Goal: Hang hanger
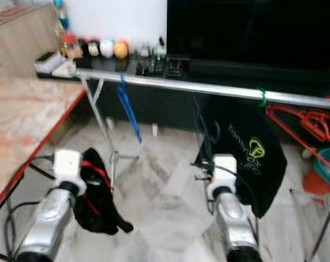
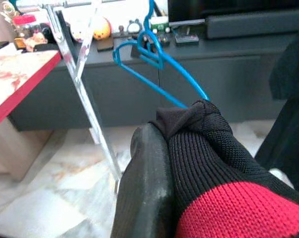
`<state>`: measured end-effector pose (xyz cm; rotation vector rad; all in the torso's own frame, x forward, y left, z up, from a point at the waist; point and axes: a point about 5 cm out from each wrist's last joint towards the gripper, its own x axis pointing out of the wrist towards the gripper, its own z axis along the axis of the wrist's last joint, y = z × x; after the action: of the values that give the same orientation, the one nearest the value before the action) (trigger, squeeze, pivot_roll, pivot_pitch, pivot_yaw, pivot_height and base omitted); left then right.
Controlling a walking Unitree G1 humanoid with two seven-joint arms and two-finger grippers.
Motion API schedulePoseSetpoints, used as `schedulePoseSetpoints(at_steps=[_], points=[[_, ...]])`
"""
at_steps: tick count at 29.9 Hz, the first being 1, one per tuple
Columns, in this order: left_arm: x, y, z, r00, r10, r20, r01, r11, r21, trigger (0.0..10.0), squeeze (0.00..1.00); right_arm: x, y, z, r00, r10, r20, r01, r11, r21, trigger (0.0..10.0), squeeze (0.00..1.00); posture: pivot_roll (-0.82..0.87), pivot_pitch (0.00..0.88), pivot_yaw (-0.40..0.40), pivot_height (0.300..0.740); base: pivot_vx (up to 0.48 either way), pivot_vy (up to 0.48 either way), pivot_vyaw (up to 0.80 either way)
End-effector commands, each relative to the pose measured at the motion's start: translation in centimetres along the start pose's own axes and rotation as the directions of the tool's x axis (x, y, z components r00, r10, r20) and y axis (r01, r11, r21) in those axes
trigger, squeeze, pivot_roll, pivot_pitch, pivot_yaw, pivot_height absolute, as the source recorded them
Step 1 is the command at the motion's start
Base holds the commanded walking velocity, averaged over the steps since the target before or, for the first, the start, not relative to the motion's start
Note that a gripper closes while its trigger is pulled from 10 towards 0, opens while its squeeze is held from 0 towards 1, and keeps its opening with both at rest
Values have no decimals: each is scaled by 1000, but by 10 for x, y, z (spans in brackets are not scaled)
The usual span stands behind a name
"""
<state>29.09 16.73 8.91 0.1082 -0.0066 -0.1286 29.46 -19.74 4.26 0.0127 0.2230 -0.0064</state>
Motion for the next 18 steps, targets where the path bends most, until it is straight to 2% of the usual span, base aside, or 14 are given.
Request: schedulePoseSetpoints(at_steps=[1,14,18], points=[[1,10,7,999,26,33,-26,999,19,10000,0,3,9,4,1000,18,13,-18,1000,16,10000,0,-8,32,4,740,371,0,0],[0,8,7,999,22,33,-23,1000,18,10000,0,3,9,3,1000,9,10,-10,1000,23,10000,0,-5,32,4,740,376,0,0],[0,8,7,999,19,33,-20,1000,23,10000,0,4,9,3,1000,6,9,-6,1000,23,10000,0,-5,31,4,740,0,0,0]])
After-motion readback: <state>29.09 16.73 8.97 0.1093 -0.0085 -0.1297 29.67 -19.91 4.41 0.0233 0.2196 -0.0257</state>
